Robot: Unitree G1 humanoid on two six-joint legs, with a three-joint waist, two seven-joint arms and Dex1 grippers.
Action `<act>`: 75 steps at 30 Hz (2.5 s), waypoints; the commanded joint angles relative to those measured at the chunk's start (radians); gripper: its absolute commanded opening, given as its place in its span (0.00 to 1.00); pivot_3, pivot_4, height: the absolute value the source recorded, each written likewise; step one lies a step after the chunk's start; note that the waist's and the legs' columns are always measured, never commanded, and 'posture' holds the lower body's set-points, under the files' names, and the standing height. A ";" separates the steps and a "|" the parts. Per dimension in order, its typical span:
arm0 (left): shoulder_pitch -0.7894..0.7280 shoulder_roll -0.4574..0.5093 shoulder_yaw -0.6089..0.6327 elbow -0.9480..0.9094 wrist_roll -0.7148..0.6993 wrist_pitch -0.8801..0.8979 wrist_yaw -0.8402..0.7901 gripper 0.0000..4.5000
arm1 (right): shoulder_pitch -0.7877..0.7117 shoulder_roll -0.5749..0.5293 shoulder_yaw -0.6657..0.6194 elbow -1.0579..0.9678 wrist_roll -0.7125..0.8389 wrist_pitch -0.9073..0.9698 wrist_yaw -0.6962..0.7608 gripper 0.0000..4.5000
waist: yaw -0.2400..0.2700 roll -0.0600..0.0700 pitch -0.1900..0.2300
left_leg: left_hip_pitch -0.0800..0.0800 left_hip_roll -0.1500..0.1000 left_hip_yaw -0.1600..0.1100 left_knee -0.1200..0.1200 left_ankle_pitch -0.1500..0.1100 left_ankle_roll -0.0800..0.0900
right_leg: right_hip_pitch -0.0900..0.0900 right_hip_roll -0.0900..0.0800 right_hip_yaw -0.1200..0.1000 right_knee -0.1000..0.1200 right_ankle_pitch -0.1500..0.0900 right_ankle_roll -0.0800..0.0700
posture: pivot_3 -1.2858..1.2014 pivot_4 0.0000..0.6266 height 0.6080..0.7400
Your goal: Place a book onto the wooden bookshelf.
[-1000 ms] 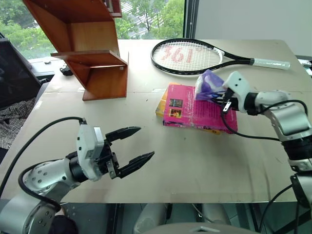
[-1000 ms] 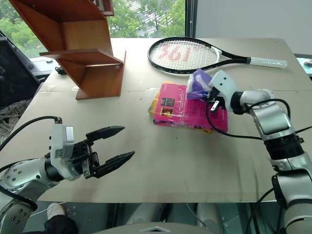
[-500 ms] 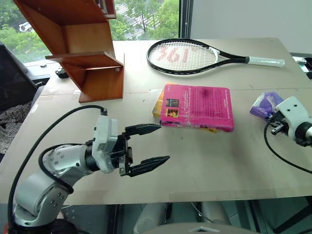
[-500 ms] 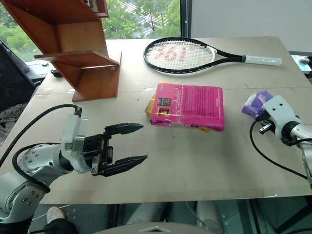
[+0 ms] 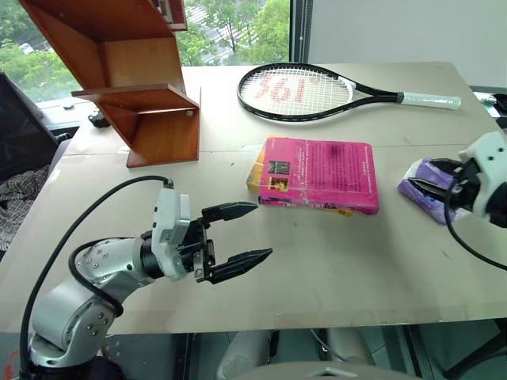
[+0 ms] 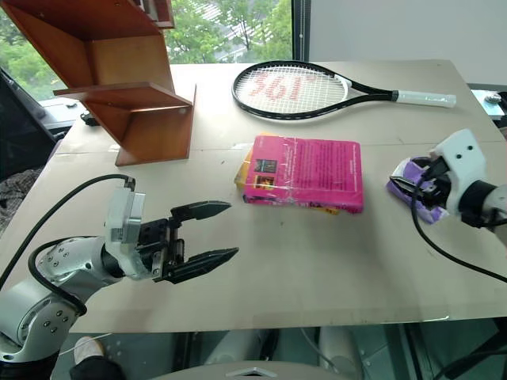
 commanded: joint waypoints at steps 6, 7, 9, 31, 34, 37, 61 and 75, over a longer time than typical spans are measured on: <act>0.170 -0.027 0.095 -0.048 0.022 -0.054 0.025 1.00 | -0.050 0.008 0.134 0.031 -0.094 -0.029 -0.073 0.01 | 0.000 0.000 0.000 | -0.001 0.000 0.001 0.000 0.000 0.000 | -0.001 0.000 0.001 -0.001 0.000 0.000 | 0.52 0.24 1.00; 0.186 -0.033 0.093 -0.050 0.027 -0.058 0.029 1.00 | -0.054 0.009 0.145 0.039 -0.098 -0.033 -0.069 0.01 | 0.000 0.000 0.000 | -0.001 0.000 0.001 0.000 0.000 0.000 | -0.001 0.000 0.001 -0.002 0.000 0.000 | 0.52 0.24 1.00; 0.205 -0.046 0.090 -0.049 0.035 -0.065 0.039 1.00 | -0.064 0.018 0.157 0.048 -0.099 -0.038 -0.066 0.01 | 0.001 0.000 0.000 | -0.001 0.000 0.001 0.000 0.000 0.000 | -0.001 0.000 0.000 -0.001 0.000 0.000 | 0.52 0.24 1.00; 0.302 -0.111 0.073 -0.054 0.077 -0.076 0.137 1.00 | -0.198 0.195 0.377 -0.042 -0.115 0.052 -0.107 0.01 | -0.001 0.000 0.000 | -0.001 0.000 0.001 0.000 -0.001 0.000 | -0.001 0.001 0.001 -0.001 0.000 0.000 | 0.52 0.24 1.00; 0.304 -0.152 0.061 -0.063 0.049 -0.031 0.235 1.00 | -0.194 0.203 0.364 -0.041 -0.126 -0.006 -0.107 0.01 | -0.002 0.000 0.000 | -0.001 0.001 0.001 0.000 -0.001 0.000 | -0.001 0.001 0.001 -0.001 0.000 0.000 | 0.52 0.24 1.00; 0.284 -0.190 0.044 -0.064 -0.080 0.068 0.345 1.00 | -0.100 0.126 0.233 -0.054 -0.044 -0.112 0.031 0.06 | 0.004 0.000 0.000 | -0.001 0.001 0.001 0.000 -0.001 0.000 | -0.001 0.001 0.001 -0.001 0.000 0.000 | 0.52 0.24 1.00; -0.246 -0.623 -0.108 0.474 -0.908 0.187 1.220 1.00 | 0.428 0.057 -0.340 -0.262 0.436 -0.336 0.355 0.97 | 0.031 -0.004 -0.007 | 0.006 0.002 0.003 0.005 -0.003 -0.001 | 0.006 0.003 0.004 0.001 0.002 0.002 | 0.52 0.24 1.00; -0.333 -0.701 -0.120 0.589 -0.853 0.181 1.241 1.00 | 0.440 0.026 -0.335 -0.314 0.474 -0.310 0.279 0.97 | 0.052 -0.004 -0.007 | 0.006 0.002 0.004 0.006 -0.003 -0.001 | 0.006 0.003 0.005 0.001 0.002 0.002 | 0.52 0.24 1.00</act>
